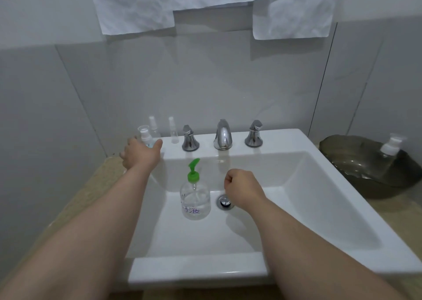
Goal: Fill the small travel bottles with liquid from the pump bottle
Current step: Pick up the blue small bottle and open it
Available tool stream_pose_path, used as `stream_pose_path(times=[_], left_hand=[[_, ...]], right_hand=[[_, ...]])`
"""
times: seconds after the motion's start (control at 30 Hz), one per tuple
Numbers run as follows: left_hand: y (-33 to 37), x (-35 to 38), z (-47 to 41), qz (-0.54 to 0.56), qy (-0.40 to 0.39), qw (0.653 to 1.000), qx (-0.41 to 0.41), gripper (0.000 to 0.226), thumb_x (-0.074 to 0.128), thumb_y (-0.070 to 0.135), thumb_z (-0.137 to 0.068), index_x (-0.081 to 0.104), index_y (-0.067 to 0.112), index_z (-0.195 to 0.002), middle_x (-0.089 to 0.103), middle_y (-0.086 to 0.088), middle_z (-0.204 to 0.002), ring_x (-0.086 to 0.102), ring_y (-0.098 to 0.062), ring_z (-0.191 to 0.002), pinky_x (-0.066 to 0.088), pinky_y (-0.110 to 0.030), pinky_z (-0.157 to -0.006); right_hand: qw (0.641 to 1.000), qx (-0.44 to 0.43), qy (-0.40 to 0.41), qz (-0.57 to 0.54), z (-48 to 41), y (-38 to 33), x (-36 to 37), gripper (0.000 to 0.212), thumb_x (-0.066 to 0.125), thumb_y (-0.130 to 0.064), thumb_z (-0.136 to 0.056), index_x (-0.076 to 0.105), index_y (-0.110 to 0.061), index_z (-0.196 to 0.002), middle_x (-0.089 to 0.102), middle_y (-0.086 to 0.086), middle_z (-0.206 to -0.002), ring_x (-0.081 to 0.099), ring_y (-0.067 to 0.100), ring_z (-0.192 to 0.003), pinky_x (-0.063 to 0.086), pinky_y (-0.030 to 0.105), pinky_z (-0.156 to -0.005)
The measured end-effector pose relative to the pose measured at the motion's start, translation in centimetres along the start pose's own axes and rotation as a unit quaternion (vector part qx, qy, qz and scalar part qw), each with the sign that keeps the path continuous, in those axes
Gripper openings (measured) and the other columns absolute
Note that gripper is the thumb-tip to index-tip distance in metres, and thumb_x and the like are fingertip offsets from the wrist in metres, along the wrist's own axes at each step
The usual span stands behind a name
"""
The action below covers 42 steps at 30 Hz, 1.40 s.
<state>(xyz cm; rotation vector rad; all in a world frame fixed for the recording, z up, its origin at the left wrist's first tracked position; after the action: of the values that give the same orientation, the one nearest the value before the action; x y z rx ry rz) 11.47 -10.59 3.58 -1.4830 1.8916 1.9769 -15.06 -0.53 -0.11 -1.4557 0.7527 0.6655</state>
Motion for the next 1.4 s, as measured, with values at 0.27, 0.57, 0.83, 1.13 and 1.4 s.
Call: stream_pose_path(times=[0.27,0.57,0.83,1.13,1.4], left_hand=[[-0.7,0.3,0.6,-0.006,0.055,0.996,0.065,0.032,0.067,0.041,-0.093,0.064,0.011,-0.105,0.07,-0.018,-0.112,0.059,-0.044,-0.112,0.046,-0.05,-0.099],[2.2,-5.5,13.8,0.122,-0.061,0.974,0.183,0.041,0.045,0.03,-0.109,0.045,0.019,-0.149,0.039,-0.003,-0.131,0.046,-0.012,-0.094,0.029,-0.022,-0.086],[2.5,-3.5,21.1,0.036,-0.325,0.919,0.22,0.059,0.052,0.037,-0.107,0.032,0.027,-0.161,0.05,-0.004,-0.14,0.064,-0.022,-0.108,0.052,-0.027,-0.087],[4.7,0.3,21.4,0.084,-0.367,0.893,0.247,0.037,0.088,0.014,-0.082,0.062,0.012,-0.109,0.067,-0.002,-0.108,0.063,-0.012,-0.068,0.05,-0.012,-0.057],[3.1,1.2,20.6,0.146,-0.38,0.89,0.204,0.034,0.086,0.006,-0.083,0.068,0.01,-0.112,0.07,-0.006,-0.107,0.066,-0.001,-0.065,0.051,-0.013,-0.06]], right_hand=[[1.0,0.024,0.015,-0.013,-0.6,0.1,-0.5,0.026,0.044,-0.003,-0.085,0.059,-0.023,-0.078,0.064,0.001,-0.094,0.062,0.026,-0.085,0.052,0.03,-0.071],[0.992,0.103,0.009,-0.074,-0.3,1.3,-1.1,0.022,0.048,-0.003,-0.087,0.059,-0.01,-0.068,0.068,0.009,-0.081,0.064,0.031,-0.078,0.053,0.031,-0.069],[0.865,0.253,-0.123,-0.414,3.0,1.3,-5.7,0.039,0.038,-0.034,-0.101,0.061,-0.004,-0.091,0.072,0.019,-0.083,0.066,0.029,-0.064,0.039,0.026,-0.055],[0.845,0.284,-0.197,-0.407,5.3,4.8,-6.0,0.043,0.065,-0.055,-0.093,0.06,-0.013,-0.088,0.056,0.003,-0.06,0.047,0.01,-0.047,0.028,0.014,-0.037],[0.84,0.271,-0.182,-0.434,4.8,4.4,-5.5,0.029,0.065,-0.038,-0.097,0.058,-0.011,-0.094,0.05,0.003,-0.059,0.04,0.007,-0.046,0.027,0.012,-0.037]])
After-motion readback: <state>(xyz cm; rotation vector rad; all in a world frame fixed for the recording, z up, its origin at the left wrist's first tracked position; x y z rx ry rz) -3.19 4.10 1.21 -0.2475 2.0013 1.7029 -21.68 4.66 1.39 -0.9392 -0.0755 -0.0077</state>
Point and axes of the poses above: each hand's wrist, its own z-axis away from the middle knuckle, its own x-axis out of the palm, y = z × x, the point moved 1 cm from there along -z, towards the middle knuckle
